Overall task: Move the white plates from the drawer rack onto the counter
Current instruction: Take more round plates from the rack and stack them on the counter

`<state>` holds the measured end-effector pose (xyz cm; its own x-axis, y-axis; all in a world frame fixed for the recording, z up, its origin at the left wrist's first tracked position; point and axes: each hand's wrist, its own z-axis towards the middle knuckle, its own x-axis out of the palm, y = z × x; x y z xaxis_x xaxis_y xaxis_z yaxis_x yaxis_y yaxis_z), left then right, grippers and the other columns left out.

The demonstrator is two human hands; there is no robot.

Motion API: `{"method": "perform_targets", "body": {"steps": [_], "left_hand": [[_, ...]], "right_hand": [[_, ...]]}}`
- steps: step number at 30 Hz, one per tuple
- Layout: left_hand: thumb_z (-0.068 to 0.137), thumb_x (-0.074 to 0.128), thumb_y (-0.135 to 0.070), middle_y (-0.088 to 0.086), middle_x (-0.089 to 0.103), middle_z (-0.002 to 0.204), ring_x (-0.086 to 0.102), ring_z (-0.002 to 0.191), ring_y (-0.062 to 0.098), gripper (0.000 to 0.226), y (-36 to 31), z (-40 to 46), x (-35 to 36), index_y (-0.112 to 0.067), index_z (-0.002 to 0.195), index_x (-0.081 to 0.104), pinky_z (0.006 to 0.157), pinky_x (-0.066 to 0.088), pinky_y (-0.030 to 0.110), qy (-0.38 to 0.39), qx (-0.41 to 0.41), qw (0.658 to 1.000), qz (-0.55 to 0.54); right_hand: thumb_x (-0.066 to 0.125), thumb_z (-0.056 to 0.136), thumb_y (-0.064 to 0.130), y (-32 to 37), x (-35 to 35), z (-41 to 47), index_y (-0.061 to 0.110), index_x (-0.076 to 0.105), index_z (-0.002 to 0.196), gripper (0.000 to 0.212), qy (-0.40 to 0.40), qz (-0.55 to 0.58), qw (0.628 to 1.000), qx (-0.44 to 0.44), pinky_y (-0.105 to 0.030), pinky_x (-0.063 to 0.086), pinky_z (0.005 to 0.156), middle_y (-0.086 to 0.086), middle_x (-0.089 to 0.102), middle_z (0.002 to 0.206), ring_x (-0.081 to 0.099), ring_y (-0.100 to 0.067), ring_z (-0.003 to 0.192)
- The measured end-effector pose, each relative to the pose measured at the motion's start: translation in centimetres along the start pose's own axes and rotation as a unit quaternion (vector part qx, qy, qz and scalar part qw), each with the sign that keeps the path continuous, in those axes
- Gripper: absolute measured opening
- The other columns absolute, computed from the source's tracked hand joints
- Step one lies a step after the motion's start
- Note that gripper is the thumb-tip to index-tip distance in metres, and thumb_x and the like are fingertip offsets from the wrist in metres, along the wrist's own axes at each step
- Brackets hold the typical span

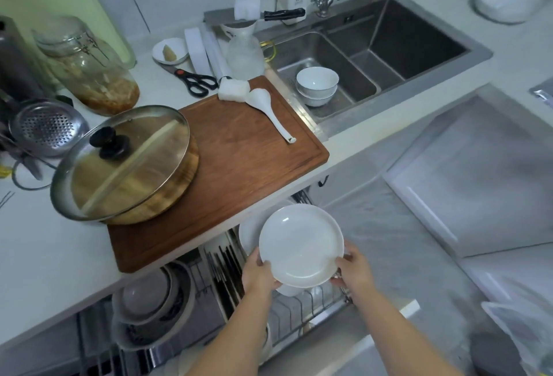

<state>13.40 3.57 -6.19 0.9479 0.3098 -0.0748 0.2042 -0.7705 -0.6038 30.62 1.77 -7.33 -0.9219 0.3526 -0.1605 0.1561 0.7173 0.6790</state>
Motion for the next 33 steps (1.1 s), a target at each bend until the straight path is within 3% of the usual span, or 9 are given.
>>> {"method": "perform_targets", "body": {"steps": [5, 7, 9, 12, 16, 20, 25, 29, 33], "left_hand": [[0.095, 0.039, 0.005, 0.001, 0.056, 0.123, 0.058, 0.115, 0.034, 0.051, -1.3, -2.0, 2.3, -0.029, 0.129, 0.056, 0.070, 0.056, 0.036, 0.050, 0.012, 0.999, 0.015], [0.095, 0.039, 0.002, 0.002, 0.056, 0.126, 0.057, 0.115, 0.034, 0.050, -1.9, -2.5, 3.3, -0.030, 0.129, 0.056, 0.072, 0.059, 0.040, 0.067, 0.032, 0.996, 0.051], [0.095, 0.041, -0.001, 0.001, 0.059, 0.117, 0.057, 0.112, 0.032, 0.046, -2.9, -3.4, 4.4, -0.032, 0.123, 0.058, 0.079, 0.059, 0.046, 0.084, 0.052, 0.992, 0.082], [0.096, 0.041, -0.001, -0.005, 0.058, 0.097, 0.056, 0.104, 0.029, 0.038, -4.4, -4.9, 6.2, -0.034, 0.111, 0.054, 0.077, 0.057, 0.045, 0.118, 0.071, 0.986, 0.090], [0.094, 0.039, 0.003, 0.003, 0.060, 0.113, 0.058, 0.111, 0.033, 0.047, -5.8, -6.8, 8.8, -0.022, 0.129, 0.055, 0.081, 0.058, 0.051, 0.159, 0.101, 0.976, 0.109], [0.094, 0.040, 0.004, 0.006, 0.057, 0.106, 0.057, 0.107, 0.031, 0.049, -6.9, -8.8, 11.9, -0.021, 0.134, 0.052, 0.083, 0.057, 0.048, 0.174, 0.135, 0.967, 0.126], [0.095, 0.042, 0.003, 0.002, 0.055, 0.114, 0.058, 0.105, 0.029, 0.049, -7.6, -11.6, 16.1, -0.020, 0.138, 0.049, 0.085, 0.056, 0.048, 0.181, 0.151, 0.962, 0.139], [0.094, 0.041, 0.006, 0.001, 0.057, 0.114, 0.060, 0.109, 0.035, 0.050, -8.1, -14.0, 19.7, -0.018, 0.138, 0.050, 0.082, 0.057, 0.047, 0.198, 0.154, 0.960, 0.126], [0.094, 0.043, 0.008, 0.003, 0.053, 0.121, 0.058, 0.100, 0.030, 0.051, -8.7, -16.7, 23.2, -0.013, 0.140, 0.046, 0.079, 0.056, 0.045, 0.200, 0.143, 0.964, 0.103]], "right_hand": [[0.042, 0.089, -0.009, 1.1, -2.9, -0.9, 0.022, 0.051, 0.114, 0.040, -0.018, 0.048, 0.999, 0.001, -0.031, 0.052, 0.051, -0.001, 0.057, 0.088, 0.056, -0.032, 0.092], [0.041, 0.088, -0.011, 1.4, -3.8, -0.9, 0.016, 0.050, 0.120, 0.043, -0.031, 0.073, 0.997, -0.004, -0.029, 0.049, 0.047, -0.001, 0.055, 0.083, 0.055, -0.031, 0.085], [0.040, 0.087, -0.013, 1.9, -4.8, -1.1, 0.015, 0.052, 0.118, 0.043, -0.044, 0.089, 0.995, -0.013, -0.027, 0.050, 0.043, -0.003, 0.055, 0.083, 0.055, -0.030, 0.084], [0.039, 0.086, -0.014, 2.9, -6.6, -1.4, 0.016, 0.052, 0.119, 0.046, -0.061, 0.126, 0.990, -0.026, -0.020, 0.054, 0.045, -0.008, 0.056, 0.102, 0.055, -0.028, 0.095], [0.041, 0.086, -0.014, 4.2, -9.4, -1.4, 0.012, 0.052, 0.125, 0.048, -0.075, 0.158, 0.983, -0.048, -0.018, 0.055, 0.045, -0.008, 0.057, 0.107, 0.056, -0.027, 0.098], [0.041, 0.084, -0.014, 5.8, -12.6, -0.8, 0.014, 0.051, 0.128, 0.054, -0.088, 0.158, 0.982, -0.059, -0.031, 0.057, 0.059, -0.012, 0.059, 0.114, 0.057, -0.028, 0.099], [0.039, 0.078, -0.015, 8.3, -17.3, -0.9, 0.020, 0.058, 0.117, 0.055, -0.076, 0.162, 0.980, -0.081, -0.030, 0.054, 0.059, -0.004, 0.063, 0.098, 0.061, -0.030, 0.095], [0.041, 0.078, -0.011, 10.5, -21.4, -0.6, 0.018, 0.062, 0.110, 0.048, -0.073, 0.149, 0.981, -0.097, -0.033, 0.056, 0.063, -0.007, 0.066, 0.101, 0.064, -0.033, 0.099], [0.042, 0.080, -0.007, 13.3, -25.3, -0.3, 0.017, 0.065, 0.105, 0.041, -0.082, 0.130, 0.982, -0.114, -0.028, 0.054, 0.057, -0.006, 0.066, 0.099, 0.064, -0.029, 0.089]]}}
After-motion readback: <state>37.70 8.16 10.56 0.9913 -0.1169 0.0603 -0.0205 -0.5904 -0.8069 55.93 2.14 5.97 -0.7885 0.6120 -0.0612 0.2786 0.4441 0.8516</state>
